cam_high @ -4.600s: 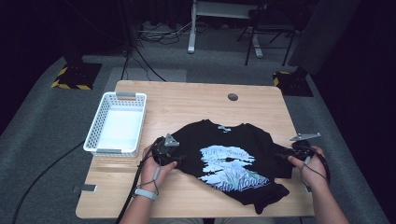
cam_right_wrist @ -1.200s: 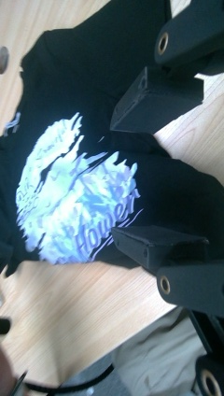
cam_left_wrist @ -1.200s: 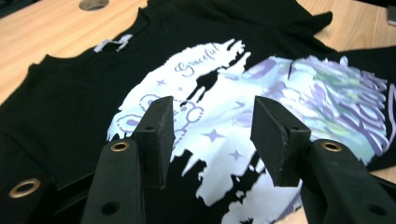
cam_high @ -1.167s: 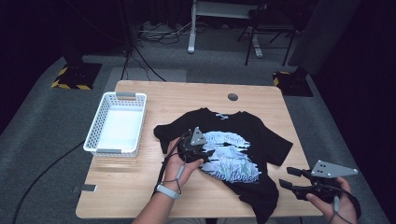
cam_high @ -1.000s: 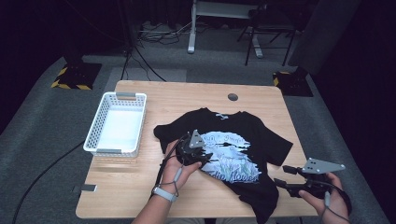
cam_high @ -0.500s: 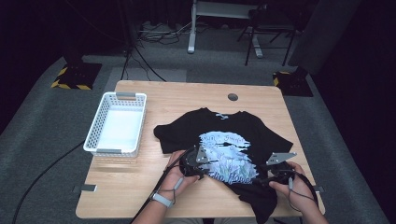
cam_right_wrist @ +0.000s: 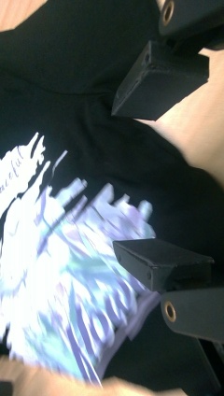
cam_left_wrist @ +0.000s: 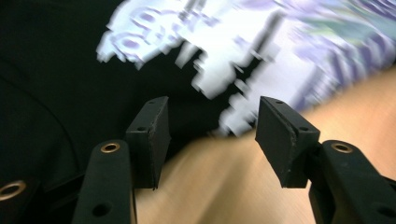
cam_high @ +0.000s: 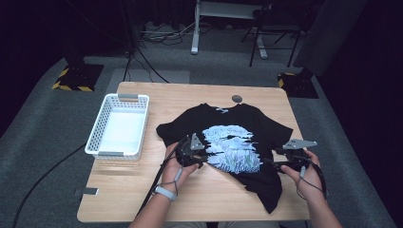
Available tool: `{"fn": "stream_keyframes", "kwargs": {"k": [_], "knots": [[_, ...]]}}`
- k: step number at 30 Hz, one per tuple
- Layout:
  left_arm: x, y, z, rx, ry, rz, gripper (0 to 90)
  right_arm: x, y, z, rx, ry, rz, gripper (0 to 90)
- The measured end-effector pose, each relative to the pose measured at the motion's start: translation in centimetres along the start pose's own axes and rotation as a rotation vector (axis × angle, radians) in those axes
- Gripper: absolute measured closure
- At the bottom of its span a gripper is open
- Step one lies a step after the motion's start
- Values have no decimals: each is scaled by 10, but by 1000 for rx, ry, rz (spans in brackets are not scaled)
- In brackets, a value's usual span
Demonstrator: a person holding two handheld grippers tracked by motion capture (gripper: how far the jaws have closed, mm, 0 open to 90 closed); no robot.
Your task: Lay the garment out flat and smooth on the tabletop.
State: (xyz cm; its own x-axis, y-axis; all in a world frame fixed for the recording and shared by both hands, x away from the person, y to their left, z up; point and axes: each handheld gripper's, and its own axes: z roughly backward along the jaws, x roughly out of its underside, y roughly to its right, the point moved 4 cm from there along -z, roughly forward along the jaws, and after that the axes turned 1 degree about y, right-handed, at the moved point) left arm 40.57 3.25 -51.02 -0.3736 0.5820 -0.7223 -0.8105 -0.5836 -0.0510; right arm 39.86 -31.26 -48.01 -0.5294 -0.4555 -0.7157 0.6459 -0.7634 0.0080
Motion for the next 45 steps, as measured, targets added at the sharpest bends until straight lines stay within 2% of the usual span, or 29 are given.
{"fn": "stream_keyframes", "kwargs": {"k": [3, 7, 9, 12, 15, 16, 18, 19, 23, 25, 26, 27, 28, 29, 31, 32, 33, 34, 37, 39, 41, 43, 45], "knots": [[8, 12, 6, 13, -13, -21, 428, 10, -11, 18, -20, 8, 17, 296], [14, 25, 9, -4, -51, -81, 412, 25, -37, 33, -68, 10, 52, 296], [15, 26, 8, 0, -49, -75, 410, 29, -53, 34, -95, -4, 90, 294], [13, 27, 2, 13, -38, -66, 410, 31, -74, 34, -126, -12, 138, 292], [6, 35, -6, 33, -22, -89, 409, 33, -85, 32, -143, -22, 163, 292], [3, 38, -9, 34, -21, -109, 406, 35, -87, 31, -148, -25, 169, 290], [0, 41, -13, 30, -21, -123, 399, 39, -91, 29, -148, -40, 176, 288], [-7, 43, -20, 19, -22, -142, 398, 41, -92, 26, -151, -47, 182, 288], [-14, 33, -30, 1, -4, -109, 404, 42, -105, 14, -163, -59, 258, 289], [-15, 30, -31, 4, 3, -97, 443, 39, -108, 11, -170, -57, 271, 290], [-16, 25, -31, 22, 11, -77, 488, 35, -111, 0, -176, -61, 310, 311], [-16, 24, -32, 27, 12, -76, 548, 33, -111, -5, -168, -79, 323, 336], [-17, 23, -31, 31, 9, -80, 637, 32, -109, -11, -159, -101, 341, 377], [-17, 22, -30, 27, 7, -86, 735, 32, -108, -15, -157, -126, 354, 455], [-18, 21, -27, 29, 26, -63, 859, 29, -103, -18, -146, -143, 334, 629], [-19, 20, -26, 32, 34, -55, 889, 27, -101, -17, -132, -158, 339, 721], [-20, 20, -24, 28, 43, -52, 897, 26, -100, -16, -139, -168, 322, 823], [-21, 19, -22, 24, 55, -48, 898, 24, -100, -14, -155, -168, 302, 858], [-24, 19, -16, 27, 81, -37, 860, 17, -102, -5, -182, -136, 288, 865], [-26, 19, -11, 21, 96, -35, 726, 9, -103, 8, -211, -88, 278, 865], [-26, 19, -9, 18, 102, -33, 562, -1, -103, 24, -243, -10, 255, 865], [-27, 25, 1, 50, 137, -48, 485, -11, -100, 42, -268, 75, 221, 865], [-25, 34, 7, 81, 177, -74, 428, -19, -94, 54, -277, 122, 184, 864]]}}
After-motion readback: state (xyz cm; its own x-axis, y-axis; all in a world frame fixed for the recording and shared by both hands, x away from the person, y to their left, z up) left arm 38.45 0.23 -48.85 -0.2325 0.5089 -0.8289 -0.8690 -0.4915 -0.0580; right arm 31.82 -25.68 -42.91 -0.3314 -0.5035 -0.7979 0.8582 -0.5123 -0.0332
